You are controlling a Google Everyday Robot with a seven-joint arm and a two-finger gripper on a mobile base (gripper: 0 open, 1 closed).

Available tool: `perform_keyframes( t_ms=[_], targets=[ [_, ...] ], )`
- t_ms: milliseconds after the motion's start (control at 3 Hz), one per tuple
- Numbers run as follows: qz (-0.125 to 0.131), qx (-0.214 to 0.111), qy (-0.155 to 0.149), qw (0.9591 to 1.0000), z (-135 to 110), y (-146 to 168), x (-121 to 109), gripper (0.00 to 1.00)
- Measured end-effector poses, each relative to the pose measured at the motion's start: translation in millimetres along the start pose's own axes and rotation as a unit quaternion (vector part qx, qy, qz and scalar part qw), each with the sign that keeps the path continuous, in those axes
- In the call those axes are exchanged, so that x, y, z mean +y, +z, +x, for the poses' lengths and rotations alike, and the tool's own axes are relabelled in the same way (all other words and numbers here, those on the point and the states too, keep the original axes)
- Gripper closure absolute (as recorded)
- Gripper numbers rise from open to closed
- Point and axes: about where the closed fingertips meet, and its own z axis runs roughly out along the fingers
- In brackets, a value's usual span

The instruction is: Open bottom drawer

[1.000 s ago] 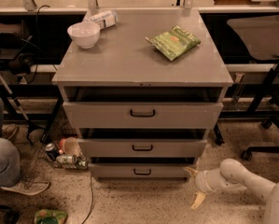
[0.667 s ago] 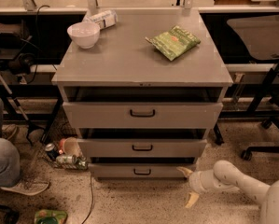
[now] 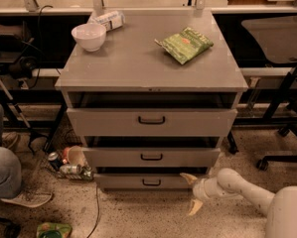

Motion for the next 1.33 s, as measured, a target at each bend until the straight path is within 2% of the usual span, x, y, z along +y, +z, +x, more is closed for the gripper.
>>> perform_keyframes(
  t_ms=[333,667,1000,1333],
  targets=[
    [0.006,-0.001,-0.018,0.9998,0,23,-17,0.0],
    [0.004,-0.002,-0.024,0.9997,1,38,-25,0.0],
    [0.002,0.0,-0.017,0.9999,9,58,-27,0.0],
    [0.023,0.004,-0.001,0.9997,18,84,-38,0.0]
  ],
)
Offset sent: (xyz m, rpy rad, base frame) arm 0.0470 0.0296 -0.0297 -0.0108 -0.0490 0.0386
